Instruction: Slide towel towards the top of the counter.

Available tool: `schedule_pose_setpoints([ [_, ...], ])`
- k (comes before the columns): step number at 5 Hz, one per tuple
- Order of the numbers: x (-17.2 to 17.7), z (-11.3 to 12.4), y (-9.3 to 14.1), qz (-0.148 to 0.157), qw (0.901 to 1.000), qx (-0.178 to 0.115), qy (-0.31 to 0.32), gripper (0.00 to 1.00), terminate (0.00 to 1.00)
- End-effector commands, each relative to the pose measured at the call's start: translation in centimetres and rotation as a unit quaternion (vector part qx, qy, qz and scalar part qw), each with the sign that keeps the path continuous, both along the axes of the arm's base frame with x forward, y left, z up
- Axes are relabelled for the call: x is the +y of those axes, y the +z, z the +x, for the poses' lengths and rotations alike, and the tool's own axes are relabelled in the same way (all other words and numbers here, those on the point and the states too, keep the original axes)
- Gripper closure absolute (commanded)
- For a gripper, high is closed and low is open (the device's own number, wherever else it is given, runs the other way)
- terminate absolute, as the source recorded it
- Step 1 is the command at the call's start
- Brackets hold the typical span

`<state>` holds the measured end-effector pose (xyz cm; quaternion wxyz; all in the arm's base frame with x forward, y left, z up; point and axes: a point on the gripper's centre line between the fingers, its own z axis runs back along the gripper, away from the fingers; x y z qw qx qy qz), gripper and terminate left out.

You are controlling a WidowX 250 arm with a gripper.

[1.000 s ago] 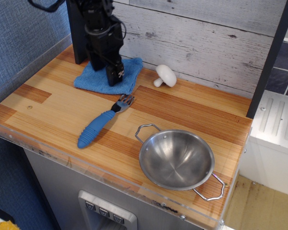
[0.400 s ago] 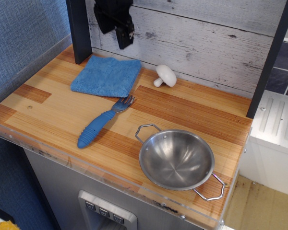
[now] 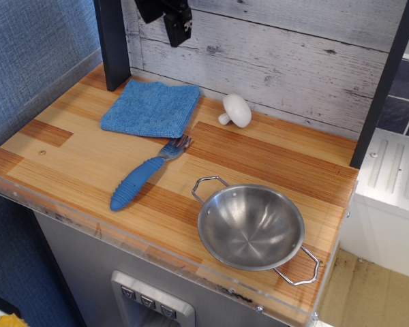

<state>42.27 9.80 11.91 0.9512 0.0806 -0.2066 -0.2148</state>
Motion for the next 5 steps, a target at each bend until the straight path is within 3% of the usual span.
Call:
schedule_pose_setpoints([
  [1, -0.66, -3.29, 4.32, 0.004, 0.9992, -0.038, 0.011, 0.0, 0.0],
  [4, -0.51, -4.26, 4.62, 0.013, 0.9991, -0.039, 0.008, 0.0, 0.0],
  [5, -0.51, -4.26, 4.62, 0.013, 0.9991, -0.039, 0.008, 0.0, 1.0],
])
